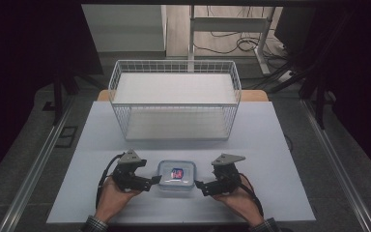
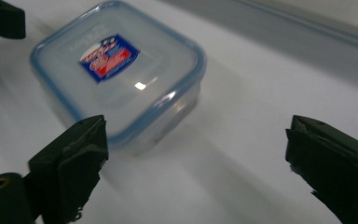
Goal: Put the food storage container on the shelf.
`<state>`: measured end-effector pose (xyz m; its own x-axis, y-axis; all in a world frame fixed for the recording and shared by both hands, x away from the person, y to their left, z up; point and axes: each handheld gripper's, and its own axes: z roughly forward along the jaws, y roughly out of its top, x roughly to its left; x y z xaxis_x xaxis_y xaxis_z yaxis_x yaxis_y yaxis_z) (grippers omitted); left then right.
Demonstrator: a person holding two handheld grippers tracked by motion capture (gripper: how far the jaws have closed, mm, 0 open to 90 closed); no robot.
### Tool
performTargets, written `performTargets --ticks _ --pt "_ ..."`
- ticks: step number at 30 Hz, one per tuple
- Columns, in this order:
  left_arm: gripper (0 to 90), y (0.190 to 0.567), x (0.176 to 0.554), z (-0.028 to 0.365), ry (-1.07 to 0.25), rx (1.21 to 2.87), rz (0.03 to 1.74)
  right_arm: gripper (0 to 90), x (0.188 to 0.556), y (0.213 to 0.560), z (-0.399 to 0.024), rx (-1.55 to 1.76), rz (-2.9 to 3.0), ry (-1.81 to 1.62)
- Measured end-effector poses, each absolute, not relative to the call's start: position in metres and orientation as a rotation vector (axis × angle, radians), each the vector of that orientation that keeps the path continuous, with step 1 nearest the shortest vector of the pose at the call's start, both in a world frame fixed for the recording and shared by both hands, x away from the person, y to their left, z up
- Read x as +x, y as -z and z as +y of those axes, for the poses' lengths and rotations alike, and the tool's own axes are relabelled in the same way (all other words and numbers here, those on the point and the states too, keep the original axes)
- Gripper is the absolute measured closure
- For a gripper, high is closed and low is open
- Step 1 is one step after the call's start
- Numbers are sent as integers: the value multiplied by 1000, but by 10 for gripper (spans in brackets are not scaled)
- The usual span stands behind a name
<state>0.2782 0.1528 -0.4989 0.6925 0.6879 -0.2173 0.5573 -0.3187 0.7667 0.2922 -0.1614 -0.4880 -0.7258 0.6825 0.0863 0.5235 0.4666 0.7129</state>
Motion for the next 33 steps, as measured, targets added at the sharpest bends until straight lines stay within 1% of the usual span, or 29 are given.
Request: performTargets --ticks 2,4,6,9,12,14,15,16,17,18,19,20,21,22,24,25,26,27,30,31,33 --pt "134 497 280 151 -184 2009 951 98 295 486 -158 1022 2505 -1087" --pt "127 493 288 146 -163 1998 946 131 302 481 -147 991 2514 -1064" --pt "124 493 292 141 -174 2010 943 151 308 480 -140 982 2529 -1062" --pt "116 501 296 135 -187 2028 947 165 315 483 -132 998 2541 -1080" --pt "91 512 299 134 -202 2051 959 161 320 489 -132 1034 2555 -1112" --pt "76 517 301 136 -149 2022 971 152 322 493 -134 1062 2566 -1136" --pt "82 517 301 136 -149 2022 971 136 323 496 -135 1079 2580 -1147" --pt "84 521 303 136 -64 2010 964 128 324 497 -135 1101 2596 -1165" --pt "84 522 303 136 -19 2005 960 118 325 499 -136 1124 2609 -1183" --pt "83 524 303 135 13 2000 959 111 326 501 -137 1140 2626 -1191" --pt "84 524 303 135 13 2000 959 111 326 501 -137 1140 2626 -1191" --pt "83 527 302 132 73 1998 950 106 327 504 -137 1176 2662 -1217" --pt "86 528 302 130 105 1995 950 107 327 505 -137 1191 2687 -1228" --pt "84 528 300 130 96 1997 954 115 326 507 -136 1197 2715 -1242" --pt "98 526 298 131 79 2002 955 157 324 509 -135 1181 2773 -1265" --pt "126 526 298 131 79 2002 955 152 321 509 -134 1170 2777 -1261" --pt "167 524 296 133 70 2000 957 166 319 508 -133 1146 2768 -1252" --pt "205 522 295 136 64 1998 956 203 317 505 -133 1132 2756 -1242" --pt "279 522 288 143 94 1985 965 306 313 498 -137 1109 2720 -1240" --pt "293 521 286 144 96 1988 963 352 313 497 -140 1121 2709 -1259" --pt "318 520 284 145 104 1992 965 413 313 497 -145 1144 2705 -1297"
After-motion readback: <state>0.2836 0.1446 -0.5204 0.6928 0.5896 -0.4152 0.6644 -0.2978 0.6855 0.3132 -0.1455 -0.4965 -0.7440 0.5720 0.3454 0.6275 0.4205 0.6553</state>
